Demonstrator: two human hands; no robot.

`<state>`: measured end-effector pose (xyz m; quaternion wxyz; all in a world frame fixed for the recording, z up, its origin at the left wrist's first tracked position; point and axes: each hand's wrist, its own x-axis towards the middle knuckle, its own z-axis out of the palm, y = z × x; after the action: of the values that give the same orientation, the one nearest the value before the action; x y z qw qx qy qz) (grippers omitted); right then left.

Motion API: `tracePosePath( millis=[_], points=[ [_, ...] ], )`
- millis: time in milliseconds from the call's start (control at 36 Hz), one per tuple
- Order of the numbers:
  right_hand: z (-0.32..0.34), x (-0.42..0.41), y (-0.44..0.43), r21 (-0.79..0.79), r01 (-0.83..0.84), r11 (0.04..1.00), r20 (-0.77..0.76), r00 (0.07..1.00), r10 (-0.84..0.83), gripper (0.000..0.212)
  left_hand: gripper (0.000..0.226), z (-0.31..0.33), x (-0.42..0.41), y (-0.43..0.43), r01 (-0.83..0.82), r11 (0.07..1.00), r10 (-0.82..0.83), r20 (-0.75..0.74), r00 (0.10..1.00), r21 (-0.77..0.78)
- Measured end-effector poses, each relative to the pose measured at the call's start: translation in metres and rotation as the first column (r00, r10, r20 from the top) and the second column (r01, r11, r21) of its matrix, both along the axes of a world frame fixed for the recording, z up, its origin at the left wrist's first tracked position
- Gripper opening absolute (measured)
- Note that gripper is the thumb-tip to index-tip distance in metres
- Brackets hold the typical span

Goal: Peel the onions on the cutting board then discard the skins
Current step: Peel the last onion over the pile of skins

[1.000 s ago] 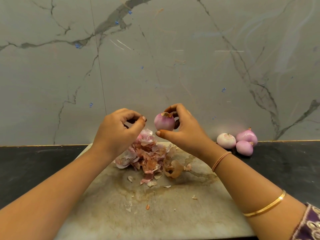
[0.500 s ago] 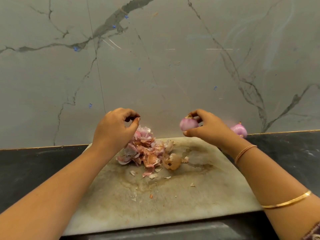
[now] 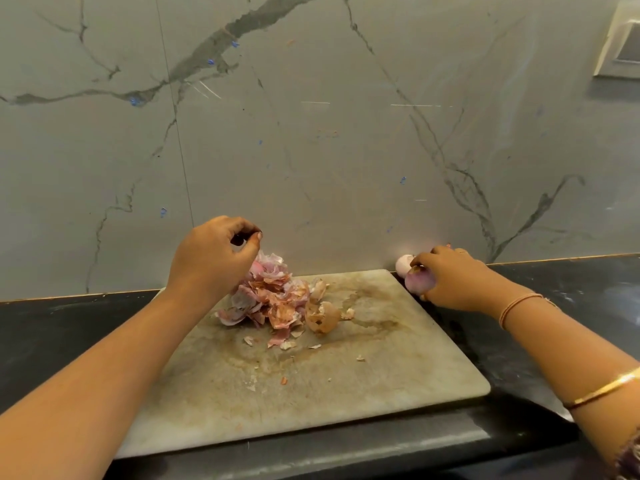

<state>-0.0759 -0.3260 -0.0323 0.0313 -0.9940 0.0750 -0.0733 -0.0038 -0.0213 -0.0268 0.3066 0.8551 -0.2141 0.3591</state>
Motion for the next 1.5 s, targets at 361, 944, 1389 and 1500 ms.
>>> tracePosePath(
  millis=[361, 944, 1389, 1500],
  points=[
    [-0.002, -0.002, -0.003, -0.006, -0.033, 0.999, -0.035, 0.999, 0.033, 0.036, 0.017, 0.005, 0.018, 0.018, -0.162, 0.983, 0.139, -0.219, 0.966, -0.089],
    [0.028, 0.007, 0.105, 0.142, -0.448, 0.883, 0.277, 0.874, 0.399, 0.04, 0.049, -0.004, 0.012, 0.01, -0.022, 1.0, 0.023, -0.68, 0.733, 0.01],
    [0.021, 0.052, 0.164, 0.592, -0.53, 0.608, 0.488, 0.835, 0.253, 0.02, 0.059, 0.008, 0.009, 0.014, -0.009, 0.937, -0.15, -0.426, 0.892, -0.35],
    [0.013, 0.054, 0.157, 0.8, -0.477, 0.365, 0.451, 0.878, 0.158, 0.02, 0.044, 0.009, 0.003, 0.005, 0.078, 0.864, -0.268, -0.323, 0.908, -0.497]
  ],
)
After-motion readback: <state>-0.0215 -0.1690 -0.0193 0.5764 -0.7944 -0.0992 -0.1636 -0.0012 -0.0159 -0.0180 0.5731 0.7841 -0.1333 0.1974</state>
